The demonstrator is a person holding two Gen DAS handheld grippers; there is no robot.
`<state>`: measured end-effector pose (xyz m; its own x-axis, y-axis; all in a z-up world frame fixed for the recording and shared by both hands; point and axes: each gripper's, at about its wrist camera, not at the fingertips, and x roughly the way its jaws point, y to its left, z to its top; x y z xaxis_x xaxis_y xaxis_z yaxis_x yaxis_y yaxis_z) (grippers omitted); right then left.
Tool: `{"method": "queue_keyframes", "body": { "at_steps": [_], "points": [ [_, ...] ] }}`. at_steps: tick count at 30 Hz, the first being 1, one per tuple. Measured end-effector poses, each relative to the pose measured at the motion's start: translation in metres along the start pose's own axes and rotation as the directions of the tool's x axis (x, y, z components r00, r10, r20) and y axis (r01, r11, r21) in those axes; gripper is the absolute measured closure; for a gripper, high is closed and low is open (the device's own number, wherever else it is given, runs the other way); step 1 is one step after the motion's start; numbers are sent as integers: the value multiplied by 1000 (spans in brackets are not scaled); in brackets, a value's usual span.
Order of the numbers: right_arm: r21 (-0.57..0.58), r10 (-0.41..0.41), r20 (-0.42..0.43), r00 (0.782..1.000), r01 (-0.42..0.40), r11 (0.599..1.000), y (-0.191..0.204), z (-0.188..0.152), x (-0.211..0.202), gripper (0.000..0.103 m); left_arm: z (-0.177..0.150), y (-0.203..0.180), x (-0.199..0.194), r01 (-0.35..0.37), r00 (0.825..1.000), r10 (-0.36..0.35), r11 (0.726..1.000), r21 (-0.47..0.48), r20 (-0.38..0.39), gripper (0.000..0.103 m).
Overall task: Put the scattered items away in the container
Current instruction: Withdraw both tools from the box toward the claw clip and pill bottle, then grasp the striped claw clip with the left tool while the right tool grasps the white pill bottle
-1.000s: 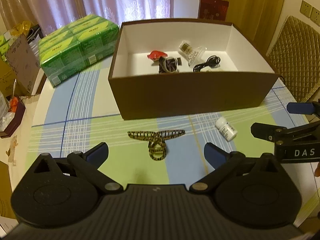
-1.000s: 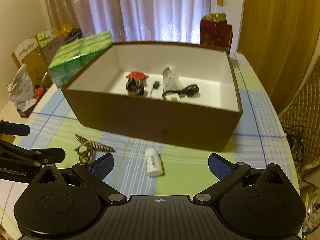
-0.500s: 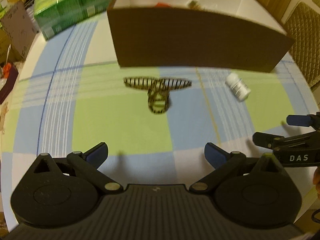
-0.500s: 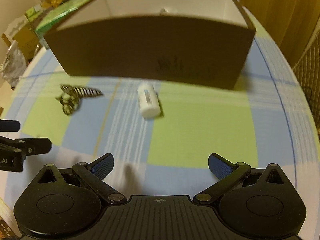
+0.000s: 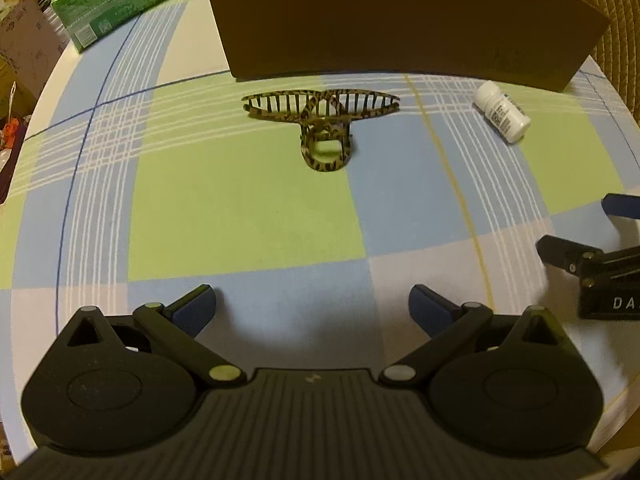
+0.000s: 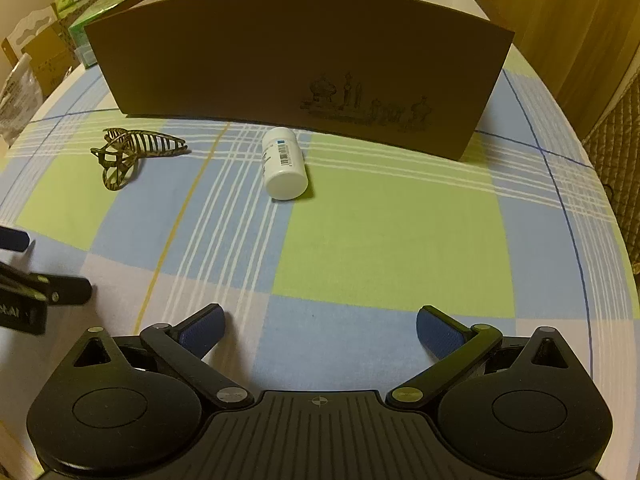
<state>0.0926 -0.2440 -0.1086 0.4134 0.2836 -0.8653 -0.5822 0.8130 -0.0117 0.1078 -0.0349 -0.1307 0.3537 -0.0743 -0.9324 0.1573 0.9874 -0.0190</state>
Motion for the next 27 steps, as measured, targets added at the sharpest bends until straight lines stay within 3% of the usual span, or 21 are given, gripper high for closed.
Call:
{"method": "queue_keyframes", "body": {
  "at_steps": [13,20,24,27],
  "points": [
    [-1,-6,44,999,6,1000,5,-5,0,0,0,2,-2,0,1000,1,1000,-18,18,1],
    [38,12,86,996,-15,999,-5,6,-1,0,30,5,-19,9,988,-7,1000,-14,153,3],
    [52,30,118,993,-36,998,-12,21,2,0,47,3,-12,18,986,-17,1000,-1,165,13],
    [51,41,146,988,-49,998,-12,32,3,0,53,1,-7,23,985,-27,999,25,171,29]
  ]
}}
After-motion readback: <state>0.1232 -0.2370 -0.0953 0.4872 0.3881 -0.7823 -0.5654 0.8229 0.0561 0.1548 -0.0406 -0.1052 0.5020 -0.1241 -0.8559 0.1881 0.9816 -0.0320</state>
